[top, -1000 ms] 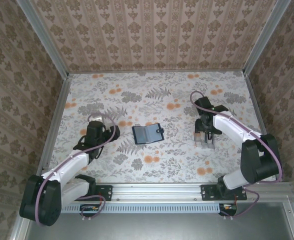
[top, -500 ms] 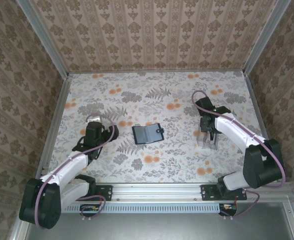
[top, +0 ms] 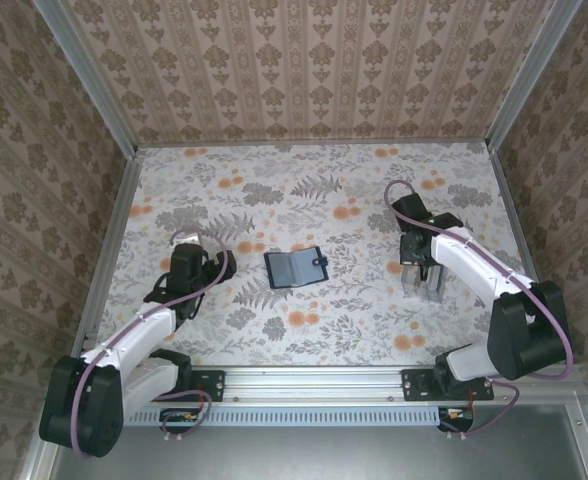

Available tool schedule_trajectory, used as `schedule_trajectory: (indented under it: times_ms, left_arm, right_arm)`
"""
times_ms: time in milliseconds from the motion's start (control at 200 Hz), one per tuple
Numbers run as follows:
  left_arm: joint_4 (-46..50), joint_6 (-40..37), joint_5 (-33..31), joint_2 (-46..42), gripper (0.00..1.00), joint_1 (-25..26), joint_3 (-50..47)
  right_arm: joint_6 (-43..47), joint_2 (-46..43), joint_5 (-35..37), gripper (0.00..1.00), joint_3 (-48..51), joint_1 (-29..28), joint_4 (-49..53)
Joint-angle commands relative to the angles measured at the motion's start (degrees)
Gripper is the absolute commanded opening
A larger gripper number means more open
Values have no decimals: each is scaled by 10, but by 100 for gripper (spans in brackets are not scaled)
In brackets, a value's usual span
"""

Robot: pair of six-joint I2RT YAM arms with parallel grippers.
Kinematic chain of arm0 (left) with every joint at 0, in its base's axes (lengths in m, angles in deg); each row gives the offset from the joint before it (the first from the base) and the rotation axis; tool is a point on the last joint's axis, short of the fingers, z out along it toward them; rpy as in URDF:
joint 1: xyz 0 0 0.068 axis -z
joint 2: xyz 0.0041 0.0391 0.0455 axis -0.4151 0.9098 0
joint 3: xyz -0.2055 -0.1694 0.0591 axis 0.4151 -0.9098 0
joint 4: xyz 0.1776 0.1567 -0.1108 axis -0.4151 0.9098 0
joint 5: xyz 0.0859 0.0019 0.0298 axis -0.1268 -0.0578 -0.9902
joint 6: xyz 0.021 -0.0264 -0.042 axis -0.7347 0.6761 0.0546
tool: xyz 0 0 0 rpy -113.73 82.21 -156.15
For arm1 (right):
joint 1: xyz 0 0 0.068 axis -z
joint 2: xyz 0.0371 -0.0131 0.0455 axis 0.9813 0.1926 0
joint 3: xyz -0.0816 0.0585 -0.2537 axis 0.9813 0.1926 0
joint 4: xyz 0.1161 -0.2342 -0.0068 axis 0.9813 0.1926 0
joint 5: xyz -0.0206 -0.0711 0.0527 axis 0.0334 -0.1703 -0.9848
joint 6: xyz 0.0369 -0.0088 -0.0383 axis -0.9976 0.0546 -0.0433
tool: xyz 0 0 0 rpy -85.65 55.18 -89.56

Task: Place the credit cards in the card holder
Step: Pick up the credit card from the storage box, then insert the credit card into the card slot.

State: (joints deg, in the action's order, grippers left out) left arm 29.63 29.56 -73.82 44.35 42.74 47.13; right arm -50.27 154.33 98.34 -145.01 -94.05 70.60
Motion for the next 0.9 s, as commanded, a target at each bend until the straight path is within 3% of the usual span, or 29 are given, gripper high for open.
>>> schedule_trajectory:
  times_ms: [0,180,285,410,530,715,895]
  left_arm:
    - [-8,-2,17,2,96,-7,-7]
    - [-32,-15,61,14,95,-7,-5]
    - [-61,-24,109,30,92,-6,-3]
    - [-113,-41,184,62,84,7,2]
    - [-129,-49,231,85,79,26,10]
    - [-133,-64,241,116,67,57,28]
    - [-129,-64,225,147,51,75,43]
  right_arm:
    - [1,-45,-42,1,-9,0,20]
    - [32,-116,-170,0,-19,-3,-13]
    - [80,-132,-292,0,1,-3,-88]
    - [103,-70,-466,0,13,-3,-199]
    - [101,27,-567,0,-1,-7,-278]
    - [101,138,-658,0,-45,-26,-331]
    - [88,211,-684,0,-75,-52,-354]
